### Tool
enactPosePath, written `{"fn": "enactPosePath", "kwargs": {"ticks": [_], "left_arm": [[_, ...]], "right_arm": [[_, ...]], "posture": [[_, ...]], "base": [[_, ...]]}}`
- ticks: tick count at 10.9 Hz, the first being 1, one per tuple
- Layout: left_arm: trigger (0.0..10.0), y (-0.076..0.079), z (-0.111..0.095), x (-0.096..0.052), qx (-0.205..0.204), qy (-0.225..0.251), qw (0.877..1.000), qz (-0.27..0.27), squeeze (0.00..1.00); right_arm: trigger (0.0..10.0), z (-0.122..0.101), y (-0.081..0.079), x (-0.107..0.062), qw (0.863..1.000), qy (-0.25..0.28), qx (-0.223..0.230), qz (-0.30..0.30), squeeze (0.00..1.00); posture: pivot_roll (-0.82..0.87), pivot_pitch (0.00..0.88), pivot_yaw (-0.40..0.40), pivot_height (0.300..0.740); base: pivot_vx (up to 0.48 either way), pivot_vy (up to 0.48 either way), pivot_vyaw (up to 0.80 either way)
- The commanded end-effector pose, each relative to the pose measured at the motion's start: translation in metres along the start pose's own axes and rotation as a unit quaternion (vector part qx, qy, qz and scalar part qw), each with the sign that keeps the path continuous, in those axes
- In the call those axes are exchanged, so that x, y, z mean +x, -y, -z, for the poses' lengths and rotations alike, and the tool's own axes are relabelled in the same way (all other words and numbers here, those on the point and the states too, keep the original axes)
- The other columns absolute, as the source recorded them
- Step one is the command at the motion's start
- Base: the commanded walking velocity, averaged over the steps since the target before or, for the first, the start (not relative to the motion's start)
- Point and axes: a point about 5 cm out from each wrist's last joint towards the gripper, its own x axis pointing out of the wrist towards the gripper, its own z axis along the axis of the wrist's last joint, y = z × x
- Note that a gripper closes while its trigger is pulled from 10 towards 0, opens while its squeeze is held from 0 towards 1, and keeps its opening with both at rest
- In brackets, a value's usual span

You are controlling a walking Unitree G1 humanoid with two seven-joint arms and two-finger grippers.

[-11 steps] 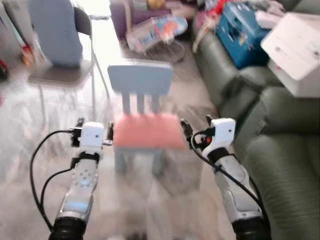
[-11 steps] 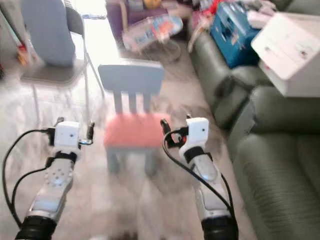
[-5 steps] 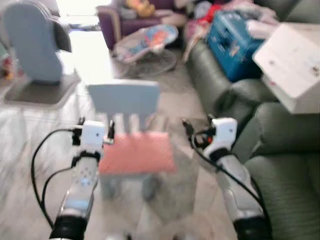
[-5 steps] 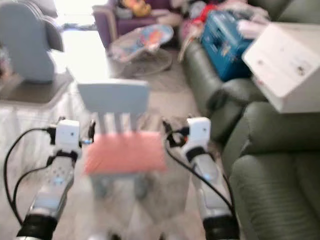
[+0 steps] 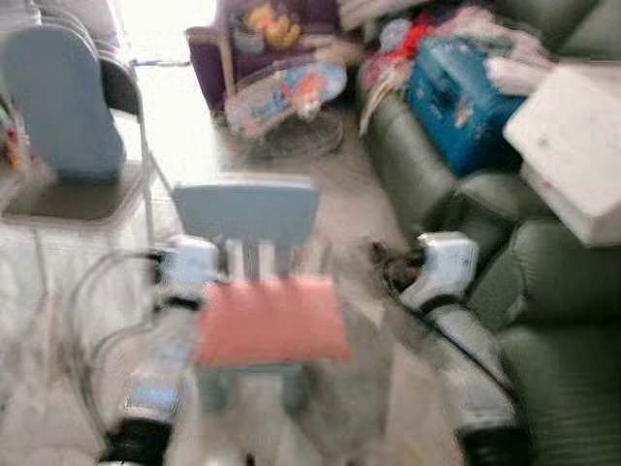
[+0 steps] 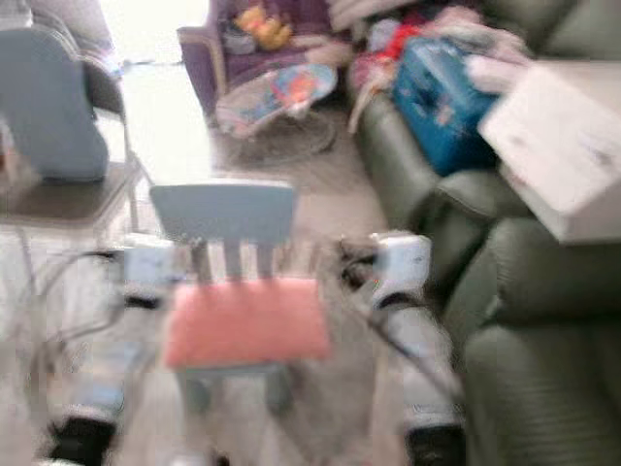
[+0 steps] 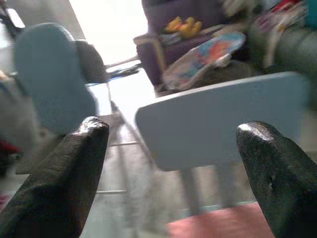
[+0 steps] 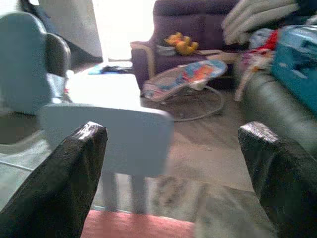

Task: Move the pillow to the sofa

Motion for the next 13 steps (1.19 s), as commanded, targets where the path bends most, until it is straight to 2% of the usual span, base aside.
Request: {"fn": "enactPosePath", "kwargs": {"ticks": [1,2,4,6,8,10,13], "left_arm": [[10.0,0.009,-0.008,0.002,0.000,0.019,1.000,0.011,0.00],[10.0,0.010,-0.009,0.002,0.005,0.023,1.000,0.008,0.00],[10.0,0.012,-0.007,0.001,-0.018,0.008,1.000,-0.001,0.00],[10.0,0.013,-0.007,0.000,-0.011,0.009,1.000,-0.004,0.00],[10.0,0.008,-0.003,-0.007,0.000,0.006,1.000,-0.008,0.00],[10.0,-0.001,0.011,-0.022,0.009,-0.008,1.000,0.001,0.00],[10.0,-0.010,0.019,-0.034,0.023,-0.027,0.999,-0.005,0.00]], "right_arm": [[10.0,-0.001,0.013,-0.003,1.000,0.000,-0.011,0.020,0.00],[10.0,-0.002,0.013,-0.003,1.000,0.001,-0.010,0.021,0.00],[10.0,-0.001,0.014,-0.003,1.000,-0.001,-0.012,0.024,0.00],[10.0,-0.001,0.014,-0.003,1.000,-0.003,-0.012,0.026,0.00],[10.0,-0.001,0.020,-0.008,0.999,-0.001,-0.019,0.039,0.00],[10.0,0.005,0.028,-0.019,0.997,-0.010,-0.031,0.063,0.00],[10.0,0.019,0.032,-0.040,0.995,-0.040,-0.041,0.083,0.00]], "posture": [[-0.06,0.000,-0.044,0.740],[-0.06,0.000,-0.044,0.740],[-0.06,0.000,-0.044,0.740],[-0.06,0.000,-0.044,0.740],[-0.06,0.000,-0.044,0.740],[-0.06,0.000,-0.045,0.740],[-0.05,0.000,-0.042,0.740]], "base": [[0.000,0.446,0.00],[0.000,0.458,0.00],[0.000,0.000,0.00],[0.000,0.000,0.00],[0.000,0.000,0.00],[0.000,0.000,0.00],[0.000,0.000,0.00]]}}
